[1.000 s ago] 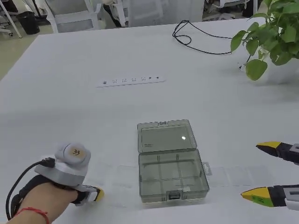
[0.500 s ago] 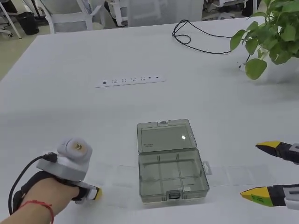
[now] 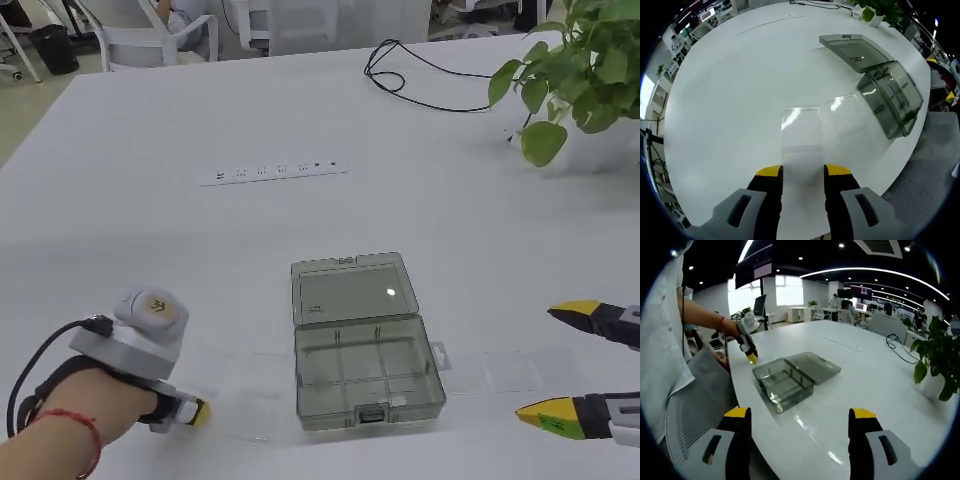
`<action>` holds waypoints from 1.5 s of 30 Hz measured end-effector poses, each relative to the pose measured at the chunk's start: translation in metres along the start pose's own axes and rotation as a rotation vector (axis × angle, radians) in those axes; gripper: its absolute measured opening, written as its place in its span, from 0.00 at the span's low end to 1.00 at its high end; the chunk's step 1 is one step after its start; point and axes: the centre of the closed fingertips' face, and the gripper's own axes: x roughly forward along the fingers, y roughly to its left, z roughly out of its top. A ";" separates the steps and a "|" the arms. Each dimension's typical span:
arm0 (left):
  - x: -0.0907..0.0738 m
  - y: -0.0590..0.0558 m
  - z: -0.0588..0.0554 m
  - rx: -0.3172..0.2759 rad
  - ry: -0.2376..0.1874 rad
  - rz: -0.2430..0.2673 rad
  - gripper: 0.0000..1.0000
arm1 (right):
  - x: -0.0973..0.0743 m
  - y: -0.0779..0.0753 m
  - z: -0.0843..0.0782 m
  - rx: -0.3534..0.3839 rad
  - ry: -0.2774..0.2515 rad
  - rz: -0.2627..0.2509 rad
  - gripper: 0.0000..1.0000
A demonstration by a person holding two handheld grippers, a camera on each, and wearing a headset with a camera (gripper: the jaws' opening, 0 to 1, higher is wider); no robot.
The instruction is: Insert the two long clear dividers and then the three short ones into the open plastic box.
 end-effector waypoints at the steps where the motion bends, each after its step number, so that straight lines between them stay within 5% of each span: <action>1: 0.000 0.000 0.000 0.001 -0.001 -0.005 0.31 | 0.000 0.000 0.000 0.000 -0.001 0.000 0.80; 11: 0.000 -0.001 -0.001 0.016 0.010 -0.020 0.30 | 0.001 0.001 -0.003 0.005 0.002 -0.002 0.80; 22: -0.005 -0.006 -0.006 -0.043 -0.035 -0.055 0.30 | 0.002 0.004 -0.002 0.007 0.008 0.004 0.79; 32: -0.014 -0.014 -0.003 -0.112 -0.106 -0.094 0.30 | 0.004 0.006 0.004 -0.001 0.007 0.014 0.78; 45: -0.051 -0.032 0.028 -0.178 -0.275 -0.148 0.30 | 0.003 0.010 0.032 0.004 -0.032 0.028 0.73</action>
